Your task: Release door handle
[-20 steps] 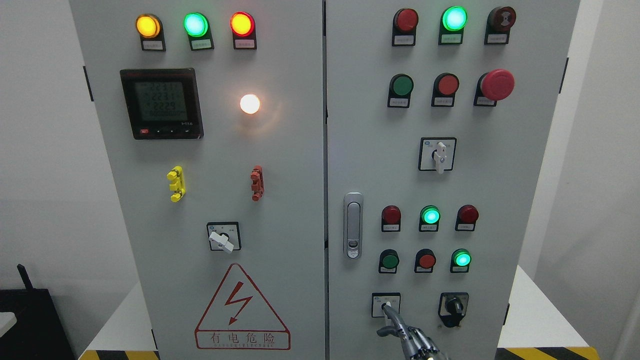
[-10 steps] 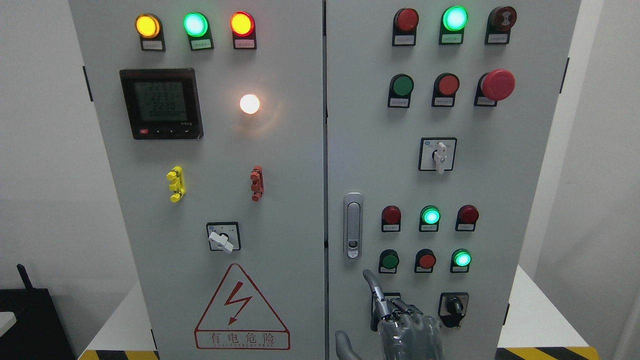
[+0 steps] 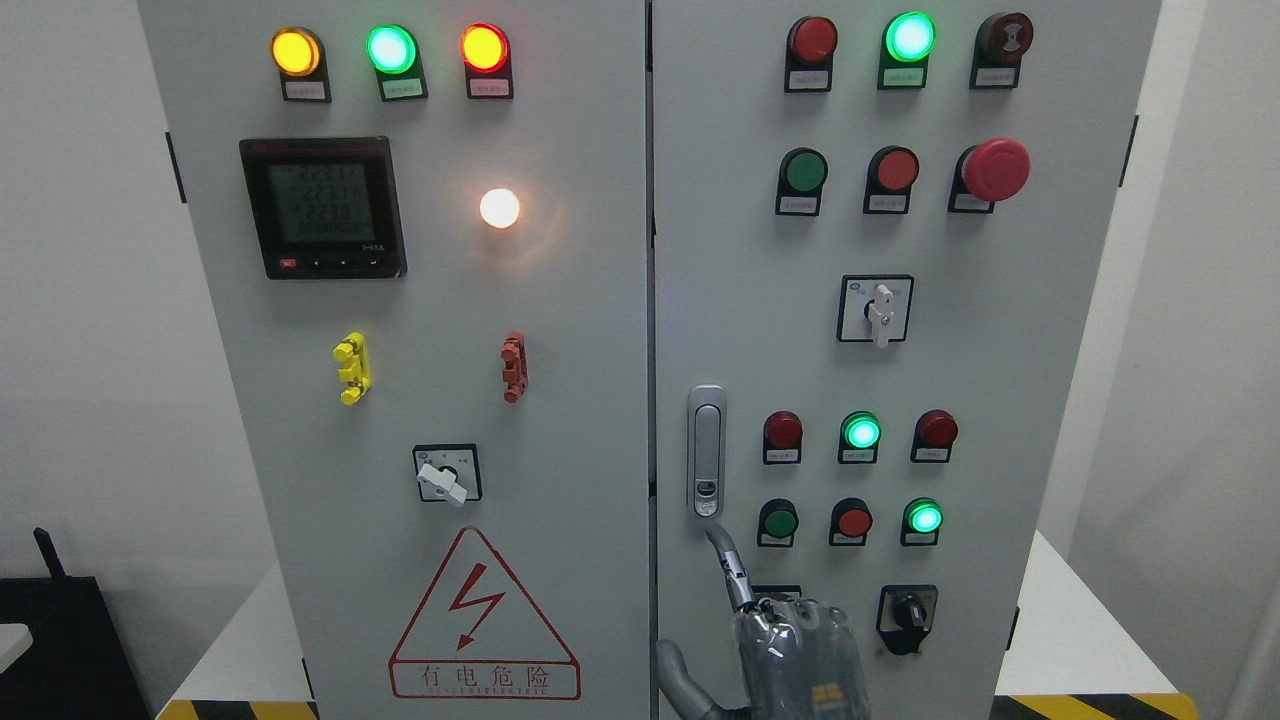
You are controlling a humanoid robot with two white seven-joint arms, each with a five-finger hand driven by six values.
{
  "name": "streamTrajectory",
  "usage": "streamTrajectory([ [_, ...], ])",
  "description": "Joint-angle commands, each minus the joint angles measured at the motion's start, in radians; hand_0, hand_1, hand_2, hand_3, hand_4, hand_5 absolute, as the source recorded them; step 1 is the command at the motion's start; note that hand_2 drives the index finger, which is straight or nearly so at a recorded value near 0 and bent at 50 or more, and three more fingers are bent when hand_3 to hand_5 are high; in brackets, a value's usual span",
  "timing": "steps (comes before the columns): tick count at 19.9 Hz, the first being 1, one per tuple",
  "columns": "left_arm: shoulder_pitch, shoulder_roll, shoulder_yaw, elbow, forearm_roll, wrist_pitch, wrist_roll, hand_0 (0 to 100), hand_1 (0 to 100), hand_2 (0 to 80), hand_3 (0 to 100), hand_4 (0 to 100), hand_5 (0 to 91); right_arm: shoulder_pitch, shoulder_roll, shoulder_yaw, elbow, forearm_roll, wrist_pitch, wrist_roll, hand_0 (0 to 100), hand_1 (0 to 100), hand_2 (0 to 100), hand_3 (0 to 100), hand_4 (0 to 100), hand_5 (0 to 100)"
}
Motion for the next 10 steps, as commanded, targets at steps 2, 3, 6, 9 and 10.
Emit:
streamTrajectory([
  [2, 0.000, 0.001, -0.014, 0.020, 0.000, 0.001, -0.001, 12, 39, 0.0, 0, 0, 0.0, -0.059, 0.011, 0.000, 0.077, -0.001, 0.007, 0.020, 33, 34, 0, 100, 100, 100],
  [3, 0.000, 0.000, -0.014, 0.020, 0.000, 0.001, -0.001, 12, 39, 0.0, 0, 0, 0.0, -0.059, 0.011, -0.002, 0.082, -0.003, 0.007, 0.020, 34, 34, 0, 100, 100, 100],
  [6, 0.000, 0.000, -0.014, 0.020, 0.000, 0.001, -0.001, 12, 39, 0.0, 0, 0, 0.0, -0.058, 0.011, -0.005, 0.092, -0.004, 0.010, 0.019, 34, 34, 0, 100, 100, 100],
  [9, 0.000, 0.000, -0.014, 0.020, 0.000, 0.001, -0.001, 12, 39, 0.0, 0, 0, 0.0, -0.059, 0.009, -0.005, 0.100, -0.004, 0.014, 0.028, 34, 34, 0, 100, 100, 100],
  [10, 0.000, 0.001, -0.014, 0.020, 0.000, 0.001, -0.001, 12, 39, 0.0, 0, 0, 0.0, -0.059, 0.011, -0.005, 0.105, -0.004, 0.014, 0.030, 35, 34, 0, 100, 100, 100],
])
